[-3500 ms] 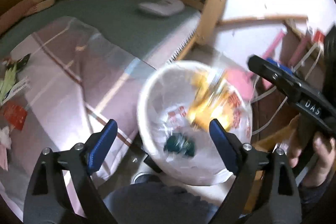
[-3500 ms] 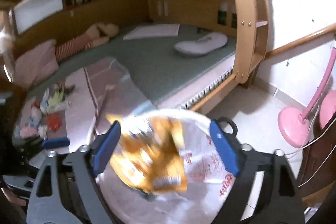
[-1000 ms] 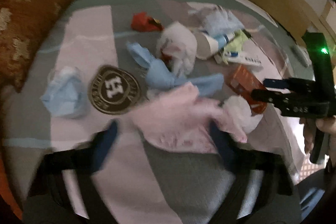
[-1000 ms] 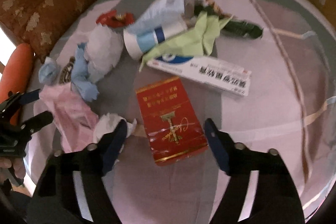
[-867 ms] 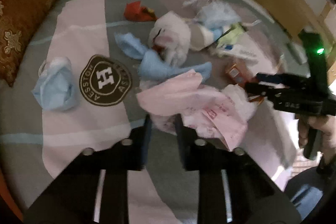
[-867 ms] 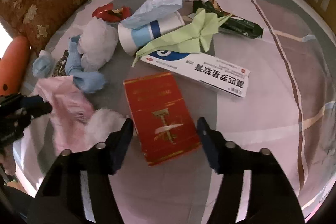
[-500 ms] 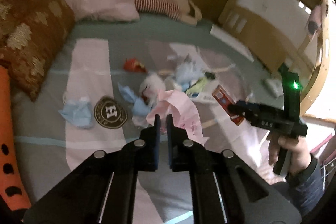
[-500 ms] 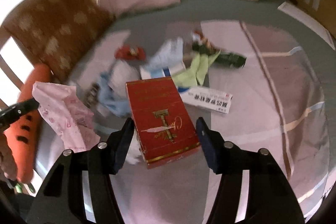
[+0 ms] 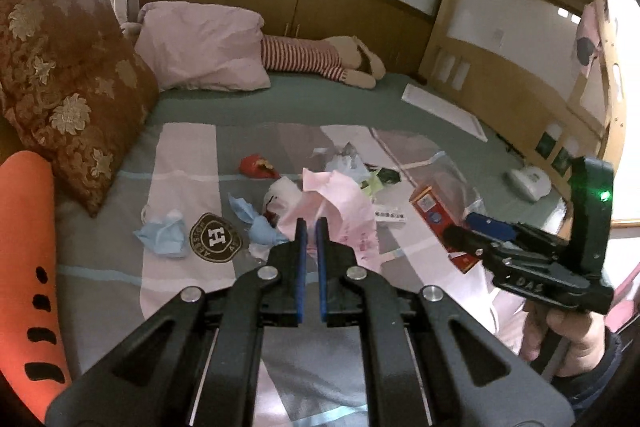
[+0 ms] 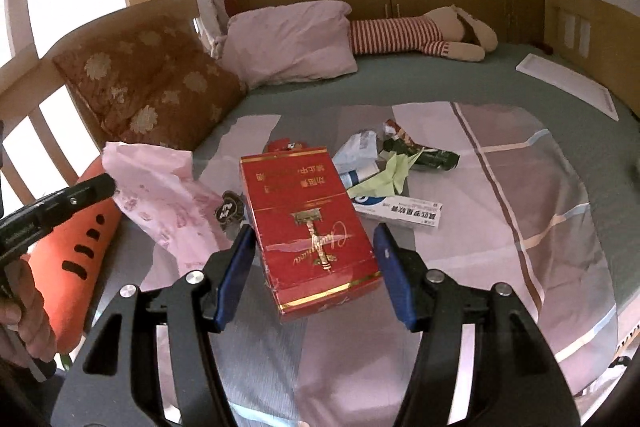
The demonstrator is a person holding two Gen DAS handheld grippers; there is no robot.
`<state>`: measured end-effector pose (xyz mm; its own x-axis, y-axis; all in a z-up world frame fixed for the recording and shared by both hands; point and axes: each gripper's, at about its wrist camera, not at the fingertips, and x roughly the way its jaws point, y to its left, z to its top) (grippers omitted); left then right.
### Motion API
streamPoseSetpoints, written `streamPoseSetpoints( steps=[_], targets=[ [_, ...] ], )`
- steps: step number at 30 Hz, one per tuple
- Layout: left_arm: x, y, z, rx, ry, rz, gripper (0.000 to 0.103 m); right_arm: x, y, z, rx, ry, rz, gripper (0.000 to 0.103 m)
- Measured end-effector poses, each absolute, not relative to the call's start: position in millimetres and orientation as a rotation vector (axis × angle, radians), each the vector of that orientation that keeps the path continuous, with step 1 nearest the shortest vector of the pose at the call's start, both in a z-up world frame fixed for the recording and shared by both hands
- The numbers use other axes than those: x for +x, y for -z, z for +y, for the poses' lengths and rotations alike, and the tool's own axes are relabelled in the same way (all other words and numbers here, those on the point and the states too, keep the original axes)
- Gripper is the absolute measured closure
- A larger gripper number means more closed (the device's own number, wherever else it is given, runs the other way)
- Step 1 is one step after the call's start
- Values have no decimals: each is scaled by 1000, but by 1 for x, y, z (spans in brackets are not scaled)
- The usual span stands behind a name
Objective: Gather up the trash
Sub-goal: 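Grasp the red box with the right tool while the left tool grasps pink tissue, then carry the red box and pink tissue to the bin and release both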
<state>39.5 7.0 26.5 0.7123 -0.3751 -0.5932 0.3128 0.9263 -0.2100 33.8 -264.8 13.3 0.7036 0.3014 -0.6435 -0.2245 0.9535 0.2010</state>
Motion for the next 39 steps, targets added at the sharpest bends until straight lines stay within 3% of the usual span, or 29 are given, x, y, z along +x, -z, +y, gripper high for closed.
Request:
streamPoseSetpoints(
  steps=[25,33,39],
  targets=[
    [39,-22,-8,-67,408,690,97,26,-20,-283,132,-252,717,43],
    [17,-32,-69,-32,563,649,97,-54,-47,-360,213,-114,592,43],
    [-12,-30,-143,-9,770,656,97,-138,-43,-440,173,100,616,43]
  ],
)
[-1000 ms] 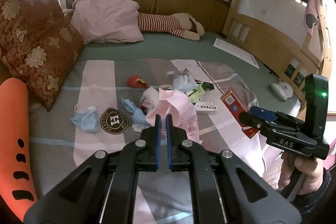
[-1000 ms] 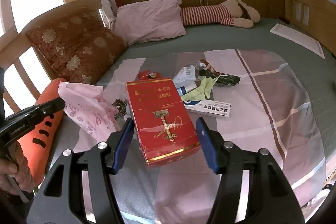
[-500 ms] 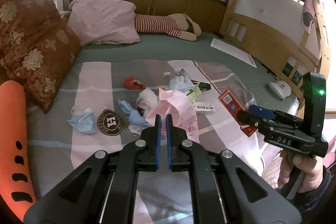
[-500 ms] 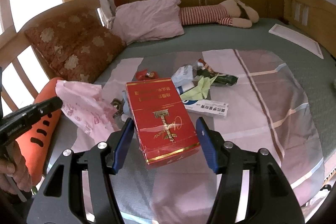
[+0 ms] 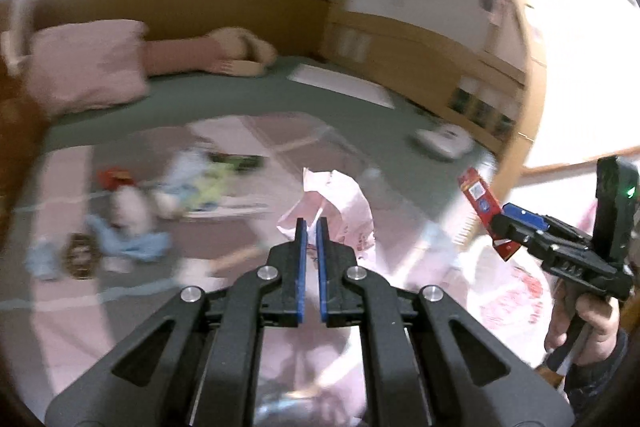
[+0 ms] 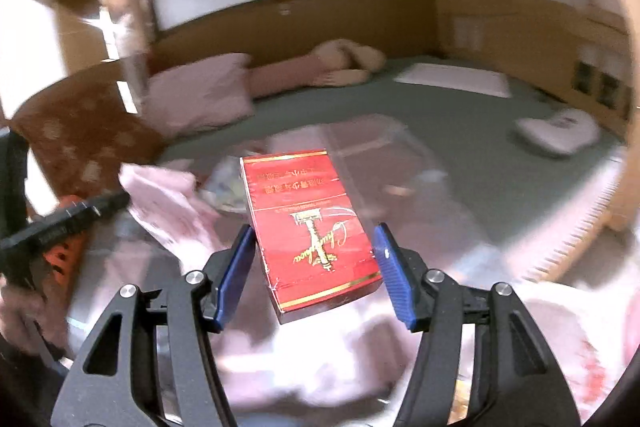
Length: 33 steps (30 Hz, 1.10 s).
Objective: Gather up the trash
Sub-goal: 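Carry the red box and pink tissue to the bin and release both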
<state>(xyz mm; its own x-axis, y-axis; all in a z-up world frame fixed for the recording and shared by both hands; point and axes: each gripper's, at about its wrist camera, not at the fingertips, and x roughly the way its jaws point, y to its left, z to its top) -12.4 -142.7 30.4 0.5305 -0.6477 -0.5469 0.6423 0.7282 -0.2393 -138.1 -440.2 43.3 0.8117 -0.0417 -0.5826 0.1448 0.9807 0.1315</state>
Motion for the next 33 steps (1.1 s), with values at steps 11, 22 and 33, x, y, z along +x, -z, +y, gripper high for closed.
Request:
streamPoseSetpoints(
  steps=[11,22,33],
  targets=[
    [-91,-25,-297,40,1176,732,97,-243,-50,-529,203,410,618,14],
    [-50,-32,-209,-110,887,729,4,-190,-59,-469,244,212,544,12],
    [-10,-11,-8,-125,306,761,4,-53,-57,-310,151,-193,630,12]
  ],
)
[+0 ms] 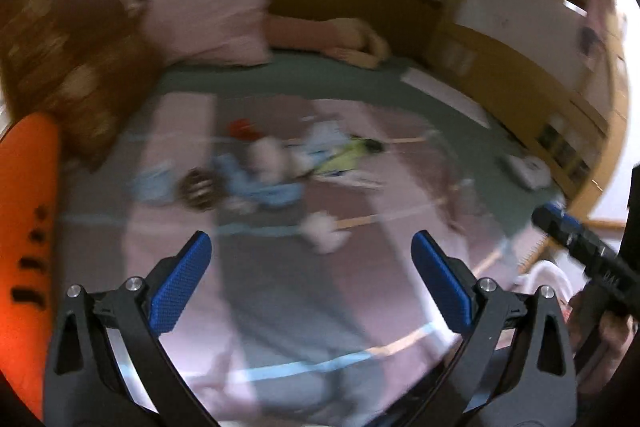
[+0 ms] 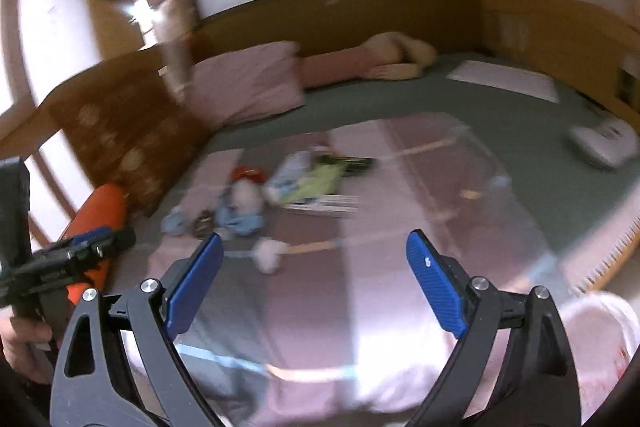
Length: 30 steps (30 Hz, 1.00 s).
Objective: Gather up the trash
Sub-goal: 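Carry the red box and pink tissue to the bin and release both, then grasp the blue face mask with the left tool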
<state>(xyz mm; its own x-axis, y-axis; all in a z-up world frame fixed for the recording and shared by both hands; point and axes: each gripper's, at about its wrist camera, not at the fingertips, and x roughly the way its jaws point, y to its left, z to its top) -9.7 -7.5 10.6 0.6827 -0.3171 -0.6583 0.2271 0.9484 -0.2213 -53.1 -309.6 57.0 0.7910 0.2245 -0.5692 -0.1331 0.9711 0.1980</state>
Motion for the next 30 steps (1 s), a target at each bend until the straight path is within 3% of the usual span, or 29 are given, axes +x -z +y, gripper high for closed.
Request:
streamPoseSetpoints(
  steps=[7,10,30],
  targets=[
    [-1,6,46,-154,145,803,4,-16,-30,-254,108,-240,647,9],
    [2,9,36,-119,143,819,4,-7,-4,-256,132,-230,778,9],
    [5,15,33,-108,144,834,4,-10,1,-251,94,-237,755,9]
  ],
)
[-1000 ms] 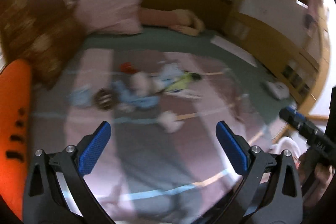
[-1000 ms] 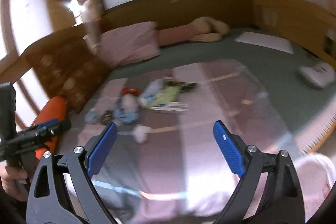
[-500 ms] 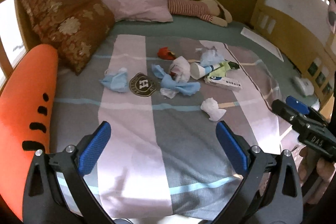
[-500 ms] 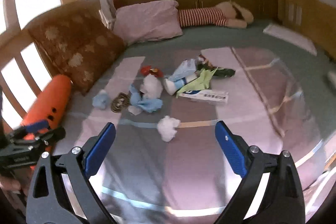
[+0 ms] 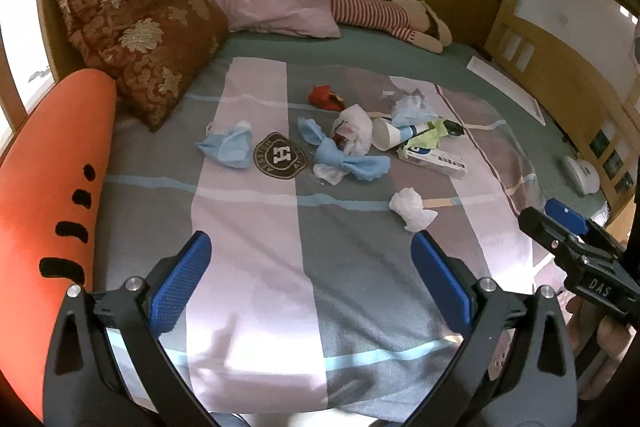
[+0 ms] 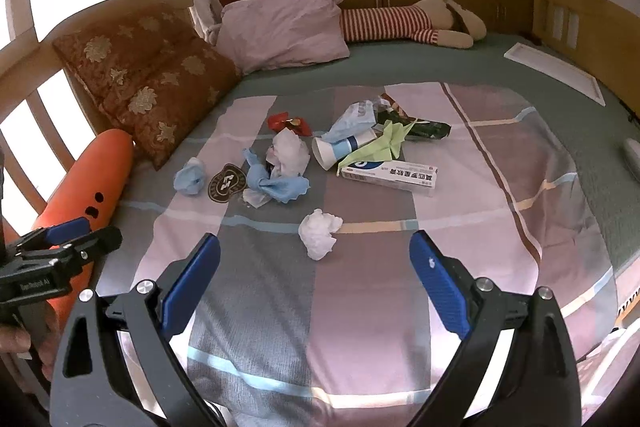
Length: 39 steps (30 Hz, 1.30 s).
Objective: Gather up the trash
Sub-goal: 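Grasp the blue face mask with the left tool, then grasp the white crumpled tissue with the right tool while the left tool holds the mask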
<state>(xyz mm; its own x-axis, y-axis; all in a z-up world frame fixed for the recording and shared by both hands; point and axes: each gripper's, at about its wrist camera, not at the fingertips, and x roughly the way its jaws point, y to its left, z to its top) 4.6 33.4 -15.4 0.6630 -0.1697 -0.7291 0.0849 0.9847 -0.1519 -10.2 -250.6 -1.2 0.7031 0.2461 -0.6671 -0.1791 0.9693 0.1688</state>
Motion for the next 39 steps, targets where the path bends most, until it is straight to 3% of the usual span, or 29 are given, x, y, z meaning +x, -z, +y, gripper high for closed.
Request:
streamPoseSetpoints(
  steps=[10,18,26,27,30,31,33,37,39],
  targets=[
    [50,13,75,-130,32,848,4,15,18,-228,-17,-248,817,9],
    [145,82,77,-20,30,974,4,73,55,-202,-114,-273,925,10],
    [195,117,74,37,-43,964,5,92,88,-190,-153,-271,1021,10],
    [201,122,72,35,-30,972,15,94,89,-191,-147,-268,1022,10],
    [210,134,75,-1,-19,1047,70,98,93,-194,-126,-265,1038,10],
    [211,134,78,-20,-28,1048,80,100,95,-195,-119,-265,1045,10],
    [208,122,83,-48,-45,1027,90,104,100,-197,-103,-260,1061,10],
    [190,73,90,-101,-40,917,91,115,109,-198,-69,-257,1095,13],
    [170,40,88,-139,1,854,91,120,116,-194,-76,-268,1114,21]
  ],
)
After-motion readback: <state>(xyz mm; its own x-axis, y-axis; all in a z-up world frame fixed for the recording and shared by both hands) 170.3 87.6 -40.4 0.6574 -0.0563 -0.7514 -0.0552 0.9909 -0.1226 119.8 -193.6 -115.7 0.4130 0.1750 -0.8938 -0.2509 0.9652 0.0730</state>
